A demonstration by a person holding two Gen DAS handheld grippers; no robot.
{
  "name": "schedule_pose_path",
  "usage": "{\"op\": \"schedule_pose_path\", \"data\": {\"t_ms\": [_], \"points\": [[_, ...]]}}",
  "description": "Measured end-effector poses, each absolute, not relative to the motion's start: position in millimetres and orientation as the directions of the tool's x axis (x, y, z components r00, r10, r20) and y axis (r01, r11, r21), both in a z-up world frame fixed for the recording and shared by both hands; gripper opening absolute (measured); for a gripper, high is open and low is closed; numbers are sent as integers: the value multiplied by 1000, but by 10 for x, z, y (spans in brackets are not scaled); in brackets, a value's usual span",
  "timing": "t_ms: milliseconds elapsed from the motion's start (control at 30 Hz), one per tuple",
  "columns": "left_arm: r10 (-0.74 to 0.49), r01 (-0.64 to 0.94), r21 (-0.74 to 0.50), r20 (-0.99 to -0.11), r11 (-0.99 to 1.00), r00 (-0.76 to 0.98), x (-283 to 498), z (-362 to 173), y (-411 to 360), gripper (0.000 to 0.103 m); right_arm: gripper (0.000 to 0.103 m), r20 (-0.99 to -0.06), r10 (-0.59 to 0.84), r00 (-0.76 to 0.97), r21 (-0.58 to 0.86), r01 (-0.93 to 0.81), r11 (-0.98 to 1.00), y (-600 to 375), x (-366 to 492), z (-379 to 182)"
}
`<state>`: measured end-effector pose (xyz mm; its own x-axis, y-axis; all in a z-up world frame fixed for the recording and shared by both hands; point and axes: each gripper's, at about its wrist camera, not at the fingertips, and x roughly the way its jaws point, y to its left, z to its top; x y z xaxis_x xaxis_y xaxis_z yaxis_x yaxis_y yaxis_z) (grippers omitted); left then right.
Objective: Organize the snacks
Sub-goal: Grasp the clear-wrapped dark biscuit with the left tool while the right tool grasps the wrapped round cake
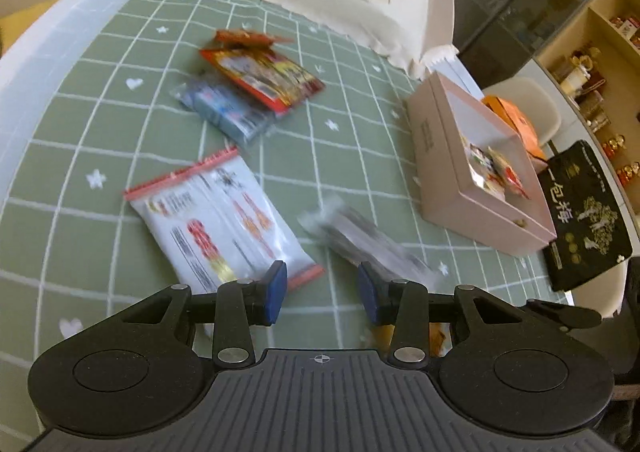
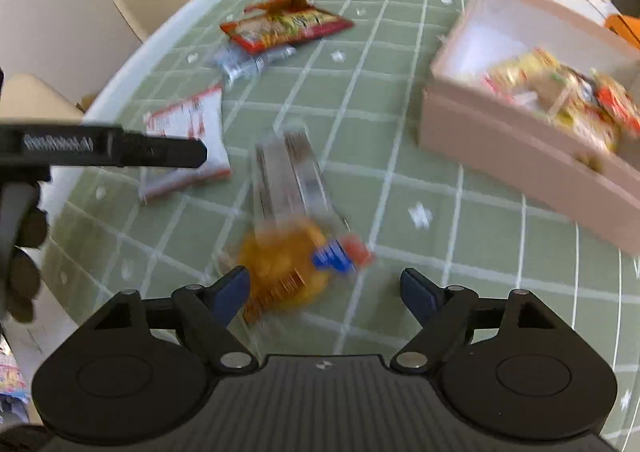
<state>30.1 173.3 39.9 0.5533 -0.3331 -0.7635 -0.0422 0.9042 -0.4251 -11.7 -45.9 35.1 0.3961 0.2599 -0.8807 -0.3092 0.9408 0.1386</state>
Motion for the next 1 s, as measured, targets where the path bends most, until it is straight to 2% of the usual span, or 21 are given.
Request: {"op": "schedule_pose_path", "data": {"t_ms": [167, 300, 367, 467, 500, 567, 700, 767, 833, 900, 933, 1000], "points": [[-202, -146, -352, -779, 925, 594, 170, 457, 1810, 44, 84, -855, 202, 477, 86, -253, 963, -698, -336, 370], [-76, -355, -353, -793, 865, 604, 217, 394, 2156, 44, 84, -839, 180, 513, 67, -231, 971, -763, -418, 358], [-72, -398, -385, -789, 833, 610, 291, 348, 2261, 44, 84, -840, 182, 511, 75, -223, 972, -762, -457, 358], [-73, -350, -334, -806, 875, 587, 532, 286, 2190, 44, 84, -834, 191, 517, 76, -235, 969, -673, -512, 368], [-79, -311, -317, -803, 896, 590, 588, 276, 2114, 49, 84, -833, 194, 519, 75, -242, 967, -651, -532, 381], [-72, -229, -253, -802, 940, 592, 668, 290, 1974, 52, 84, -828, 191, 527, 61, -254, 965, -602, -563, 411], [-1, -169, -137, -779, 976, 626, 559, 445, 1794, 48, 84, -813, 178, 554, 33, -262, 964, -522, -593, 467], [-22, -153, -169, -737, 974, 675, 444, 593, 1764, 48, 84, -800, 177, 573, 26, -262, 965, -488, -592, 486], [-130, -101, -265, -727, 959, 674, 474, 641, 1708, 48, 84, -794, 171, 584, 16, -261, 965, -437, -577, 482], [-231, -56, -333, -756, 941, 613, 615, 581, 1597, 48, 84, -794, 171, 584, 14, -262, 965, -386, -572, 475], [-252, -38, -334, -776, 942, 578, 684, 526, 1508, 48, 84, -794, 175, 583, 18, -265, 964, -370, -574, 473], [-218, -15, -270, -808, 963, 548, 781, 428, 1327, 47, 84, -793, 184, 581, 26, -270, 962, -362, -592, 476]]}}
